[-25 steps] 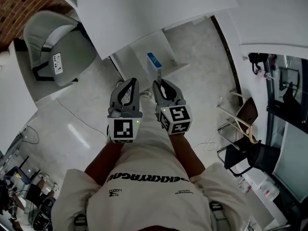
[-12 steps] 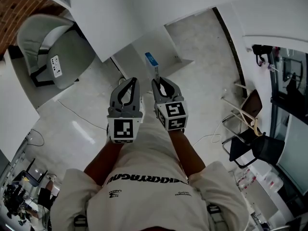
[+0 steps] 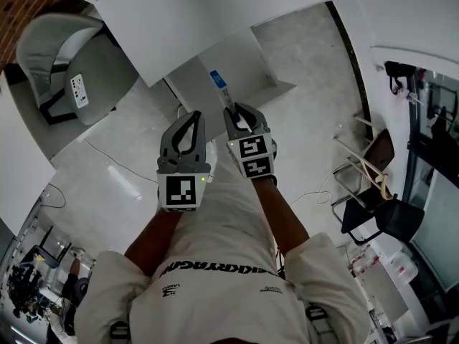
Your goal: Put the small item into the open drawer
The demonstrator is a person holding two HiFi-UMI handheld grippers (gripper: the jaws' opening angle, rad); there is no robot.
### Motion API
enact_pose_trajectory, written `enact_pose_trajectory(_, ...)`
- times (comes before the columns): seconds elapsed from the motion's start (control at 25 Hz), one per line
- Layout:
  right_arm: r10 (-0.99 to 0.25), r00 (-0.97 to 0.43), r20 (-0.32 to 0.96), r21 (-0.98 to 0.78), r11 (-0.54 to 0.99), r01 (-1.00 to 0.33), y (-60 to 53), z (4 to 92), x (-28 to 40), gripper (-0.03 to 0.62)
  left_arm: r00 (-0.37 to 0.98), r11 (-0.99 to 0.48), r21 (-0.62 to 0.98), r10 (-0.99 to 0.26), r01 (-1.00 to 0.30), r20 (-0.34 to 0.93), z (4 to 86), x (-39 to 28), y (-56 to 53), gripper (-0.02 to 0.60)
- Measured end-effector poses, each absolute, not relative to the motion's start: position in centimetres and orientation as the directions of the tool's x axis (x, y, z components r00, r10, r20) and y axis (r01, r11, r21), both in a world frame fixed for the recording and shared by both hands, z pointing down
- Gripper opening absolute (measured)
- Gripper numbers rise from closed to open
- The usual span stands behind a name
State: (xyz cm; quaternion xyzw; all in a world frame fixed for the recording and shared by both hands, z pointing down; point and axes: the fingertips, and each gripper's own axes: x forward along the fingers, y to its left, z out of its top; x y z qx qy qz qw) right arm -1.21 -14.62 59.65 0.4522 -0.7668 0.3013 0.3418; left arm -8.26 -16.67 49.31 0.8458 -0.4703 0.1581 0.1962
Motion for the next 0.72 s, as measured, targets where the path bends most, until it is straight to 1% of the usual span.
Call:
enact_pose_trajectory(0.2,-0.439,-0.372,0.818,-0.125,0.495,-0.86,-15.3,61.7,-1.6,0.081,0.488,-0.456,0.189,-0.735,-0.87,0.472,50.6,-8.5,-17.3,-0.002)
enact_pose_trajectory(0.4,-0.354,-0.386,0.852,-0.121,0.583,-0.803,-15.6,64.3,-2.4,0.083,0.471,-0.432,0.202,-0.718,-0.879,0.512,52.8,-9.2,-17.8,-0.002)
enact_pose_trajectory(0.52,-0.327,-0.372,0.869,-0.083,0.645,-0.76,-15.8,65.3,-2.2,0.083,0.464,-0.429,0.194,-0.72,-0.882,0.517,53.4,-9.0,-18.1,-0.003)
enact_pose_trajectory(0.72,-0.294,-0.33,0.897,0.01,0.759,-0.651,-16.3,66.5,-2.1,0.083,0.447,-0.41,0.191,-0.729,-0.892,0.519,54.1,-8.9,-18.5,-0.003)
